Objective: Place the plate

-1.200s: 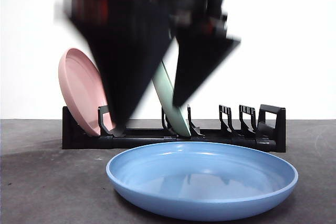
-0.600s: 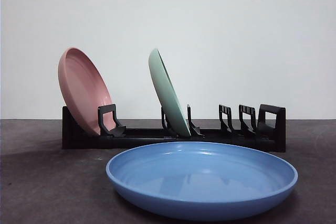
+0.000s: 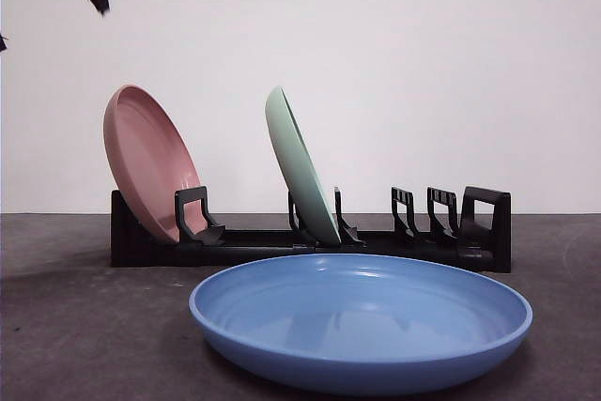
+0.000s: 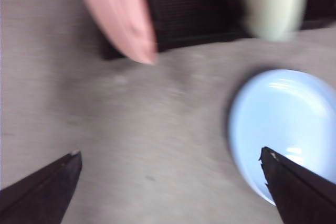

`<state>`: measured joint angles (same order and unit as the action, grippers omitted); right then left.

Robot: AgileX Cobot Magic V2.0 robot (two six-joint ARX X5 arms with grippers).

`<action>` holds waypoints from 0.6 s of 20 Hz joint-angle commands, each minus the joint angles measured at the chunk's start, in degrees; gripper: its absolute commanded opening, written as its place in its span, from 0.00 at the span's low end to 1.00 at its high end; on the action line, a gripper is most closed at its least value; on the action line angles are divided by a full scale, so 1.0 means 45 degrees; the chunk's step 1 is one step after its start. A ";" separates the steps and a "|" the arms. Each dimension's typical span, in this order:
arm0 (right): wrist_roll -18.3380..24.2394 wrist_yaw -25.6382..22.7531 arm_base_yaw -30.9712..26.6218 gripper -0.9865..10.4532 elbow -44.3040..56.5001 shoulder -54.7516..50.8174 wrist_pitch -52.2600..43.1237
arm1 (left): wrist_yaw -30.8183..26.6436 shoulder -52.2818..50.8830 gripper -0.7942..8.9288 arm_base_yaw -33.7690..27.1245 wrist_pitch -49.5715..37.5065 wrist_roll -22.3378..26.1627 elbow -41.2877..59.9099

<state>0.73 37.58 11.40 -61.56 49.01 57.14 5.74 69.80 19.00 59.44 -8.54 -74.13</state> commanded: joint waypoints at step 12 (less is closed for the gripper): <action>0.0024 0.1083 0.0034 0.47 0.0209 -0.0350 -0.0316 | -0.7805 0.6858 0.65 0.1457 -0.0801 0.0797 -0.5328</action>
<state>0.64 42.11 11.40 -60.27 47.22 56.31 -28.75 99.74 25.10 56.27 -6.09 -96.51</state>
